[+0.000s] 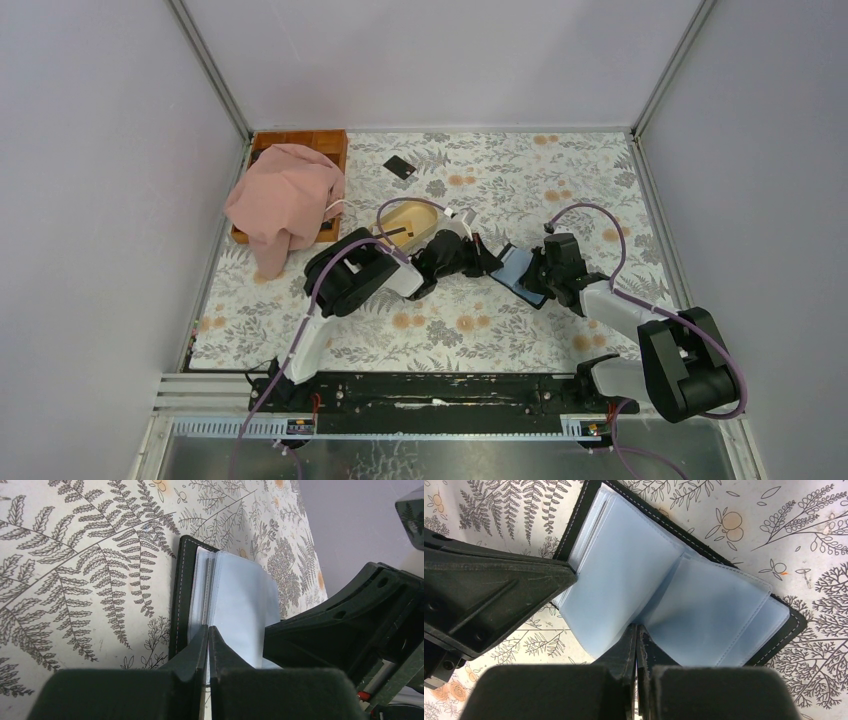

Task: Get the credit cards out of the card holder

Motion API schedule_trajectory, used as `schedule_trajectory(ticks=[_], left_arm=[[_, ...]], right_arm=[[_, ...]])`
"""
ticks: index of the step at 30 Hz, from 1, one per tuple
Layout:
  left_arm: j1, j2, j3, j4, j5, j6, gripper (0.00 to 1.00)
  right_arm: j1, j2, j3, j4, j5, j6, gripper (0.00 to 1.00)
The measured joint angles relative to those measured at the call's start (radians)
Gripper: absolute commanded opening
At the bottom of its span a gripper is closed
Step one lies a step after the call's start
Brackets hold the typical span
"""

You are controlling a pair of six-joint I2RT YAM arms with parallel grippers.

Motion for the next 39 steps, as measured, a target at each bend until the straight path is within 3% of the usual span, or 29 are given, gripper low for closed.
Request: schedule_trajectory(ticks=[12,28,30,36,39], left_arm=[[0.0,0.014,-0.006,0.036,-0.005,-0.079,0.02],[-0.02,-0.012,-0.116,0.138,-0.006,-0.132,0.01],[-0.033,-0.015,-0.122,0.163,0.06,-0.155,0.0],[-0.214,-0.028,-0.116,0.257,0.265,-0.192,0.01],[-0.211,-0.032,-0.116,0.273,0.294,-0.194,0.0]], right_arm=[[-0.027,0.006,0.007,-0.012,-0.023,0.019,0.0],[-0.053,0.104,0.135,-0.161,-0.072,0.006,0.0],[-0.05,0.116,0.139,-0.131,-0.083,0.006,0.0],[0.009,0.181,0.167,-0.004,-0.115,0.006,0.0],[0.034,0.183,0.173,0.019,-0.117,0.007,0.0]])
